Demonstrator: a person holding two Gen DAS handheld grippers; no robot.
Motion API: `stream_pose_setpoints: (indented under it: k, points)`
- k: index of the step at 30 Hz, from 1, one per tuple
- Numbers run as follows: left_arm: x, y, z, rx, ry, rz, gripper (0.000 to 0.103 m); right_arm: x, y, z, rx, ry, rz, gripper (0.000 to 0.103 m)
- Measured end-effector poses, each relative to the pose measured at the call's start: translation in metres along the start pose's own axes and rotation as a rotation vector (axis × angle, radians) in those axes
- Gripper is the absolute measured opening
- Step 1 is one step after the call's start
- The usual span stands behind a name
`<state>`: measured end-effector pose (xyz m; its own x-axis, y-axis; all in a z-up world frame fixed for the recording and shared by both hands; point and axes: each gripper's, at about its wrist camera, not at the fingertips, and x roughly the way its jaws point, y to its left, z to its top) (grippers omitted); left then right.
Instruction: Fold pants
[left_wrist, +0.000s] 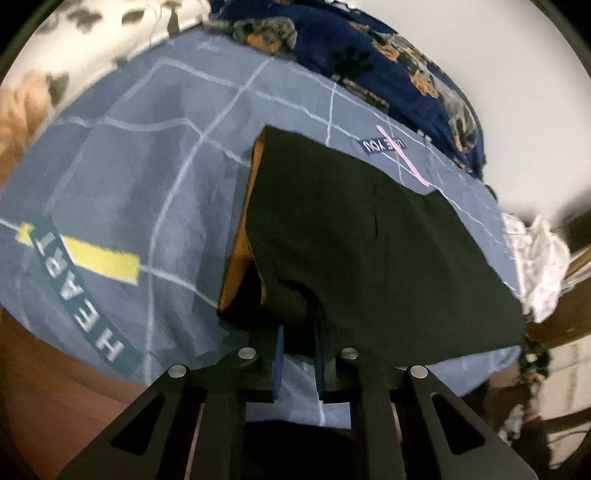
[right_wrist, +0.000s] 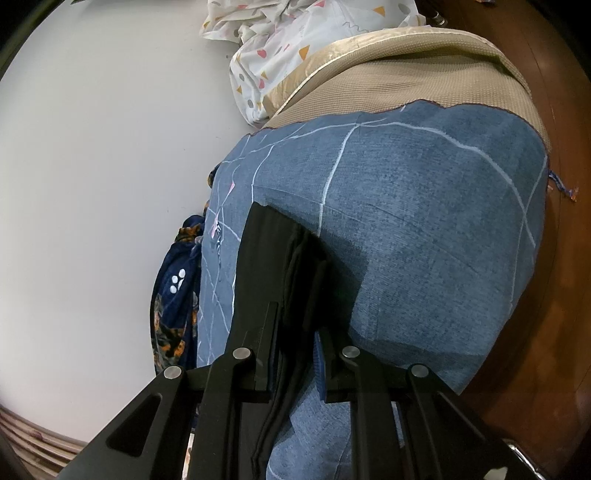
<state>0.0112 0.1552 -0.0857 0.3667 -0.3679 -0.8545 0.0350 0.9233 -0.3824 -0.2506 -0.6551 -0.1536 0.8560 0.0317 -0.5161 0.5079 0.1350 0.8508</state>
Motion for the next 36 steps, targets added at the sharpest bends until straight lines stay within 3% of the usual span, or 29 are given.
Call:
stream_pose_setpoints:
  k: [2,5,14,18,26,36]
  points:
    - [0.001,0.006,0.003,-0.032,-0.012,0.019,0.014,0.000,0.000,0.000,-0.001,-0.001,0.000,0.016]
    - [0.013,0.016,-0.001,-0.072,0.035,0.001,0.013,0.000,0.000,0.000,-0.002,-0.001,0.005,0.016]
    - [0.014,0.006,-0.004,0.020,0.051,0.032,0.018,0.000,-0.002,0.001,0.008,0.003,0.017,0.016]
    - [0.017,0.007,-0.003,0.013,0.054,0.033,0.021,0.001,-0.005,0.003,0.024,0.020,0.038,0.016]
    - [0.016,0.006,-0.004,0.015,0.053,0.041,0.022,0.003,-0.001,0.005,0.030,0.070,0.113,0.039]
    - [0.018,0.005,-0.003,0.018,0.053,0.041,0.025,0.006,0.001,0.010,0.024,0.112,0.113,0.042]
